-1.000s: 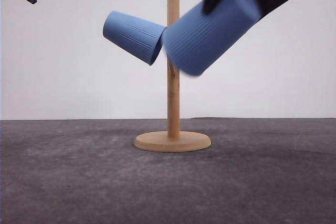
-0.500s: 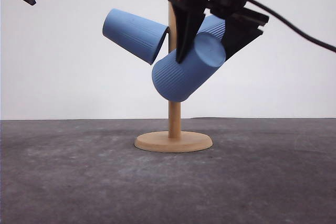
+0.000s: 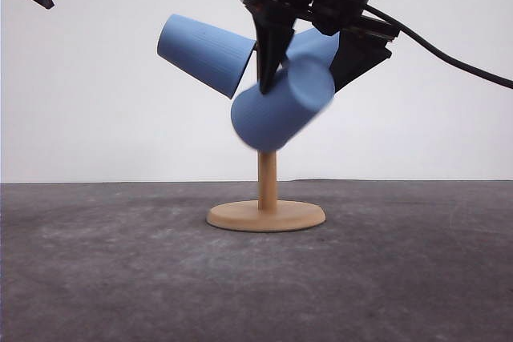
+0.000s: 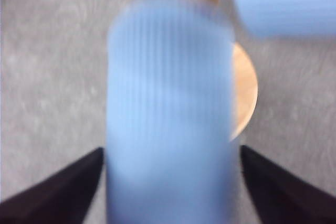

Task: Place three cups

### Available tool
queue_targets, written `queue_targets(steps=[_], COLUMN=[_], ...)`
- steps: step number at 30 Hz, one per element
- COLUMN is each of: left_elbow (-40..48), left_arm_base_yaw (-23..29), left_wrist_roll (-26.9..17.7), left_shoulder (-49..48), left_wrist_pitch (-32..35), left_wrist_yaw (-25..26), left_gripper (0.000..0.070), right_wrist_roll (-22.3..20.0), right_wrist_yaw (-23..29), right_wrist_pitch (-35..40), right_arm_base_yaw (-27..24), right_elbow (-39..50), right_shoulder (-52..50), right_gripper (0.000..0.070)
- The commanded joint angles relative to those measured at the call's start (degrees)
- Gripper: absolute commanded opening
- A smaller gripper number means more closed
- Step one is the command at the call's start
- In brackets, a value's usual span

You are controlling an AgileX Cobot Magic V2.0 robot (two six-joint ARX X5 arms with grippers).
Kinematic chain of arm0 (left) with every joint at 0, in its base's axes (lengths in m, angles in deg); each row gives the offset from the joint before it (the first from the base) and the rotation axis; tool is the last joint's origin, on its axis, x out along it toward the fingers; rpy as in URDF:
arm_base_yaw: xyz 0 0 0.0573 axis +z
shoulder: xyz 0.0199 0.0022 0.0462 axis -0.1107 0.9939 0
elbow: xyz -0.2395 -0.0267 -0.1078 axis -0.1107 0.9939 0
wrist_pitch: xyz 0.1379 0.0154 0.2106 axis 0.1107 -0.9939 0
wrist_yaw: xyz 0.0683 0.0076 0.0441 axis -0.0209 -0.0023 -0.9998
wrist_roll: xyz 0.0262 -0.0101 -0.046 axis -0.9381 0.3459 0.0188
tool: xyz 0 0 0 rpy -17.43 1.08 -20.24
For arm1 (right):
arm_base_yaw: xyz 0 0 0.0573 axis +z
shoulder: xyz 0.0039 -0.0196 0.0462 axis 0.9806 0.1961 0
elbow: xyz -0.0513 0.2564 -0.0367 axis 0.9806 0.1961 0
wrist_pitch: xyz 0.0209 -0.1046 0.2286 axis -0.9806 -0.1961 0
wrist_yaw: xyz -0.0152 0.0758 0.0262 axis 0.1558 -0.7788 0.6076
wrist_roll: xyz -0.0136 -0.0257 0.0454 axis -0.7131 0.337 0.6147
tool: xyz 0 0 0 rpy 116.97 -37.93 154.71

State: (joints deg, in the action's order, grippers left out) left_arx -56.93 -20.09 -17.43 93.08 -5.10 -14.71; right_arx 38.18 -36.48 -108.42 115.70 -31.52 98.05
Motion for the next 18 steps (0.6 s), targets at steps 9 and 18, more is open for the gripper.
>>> queue_targets(steps=[9, 18], left_elbow=[-1.5, -1.5], left_arm_base_yaw=[-0.1, -0.1], left_wrist_roll=[-0.1, -1.9], left_shoulder=[0.7, 0.7], left_wrist_pitch=[-0.3, -2.5], left_wrist_yaw=[-0.1, -0.1], left_gripper=[0.0354, 0.0354], right_wrist_roll=[0.5, -5.1], right_wrist_yaw=[-1.6, -1.7], right_wrist_pitch=[0.5, -1.1], right_arm_base_yaw=[0.3, -0.1], right_elbow=[-0.7, -0.7], right_shoulder=[0.7, -6.6], right_gripper=[0.0587, 0.0586])
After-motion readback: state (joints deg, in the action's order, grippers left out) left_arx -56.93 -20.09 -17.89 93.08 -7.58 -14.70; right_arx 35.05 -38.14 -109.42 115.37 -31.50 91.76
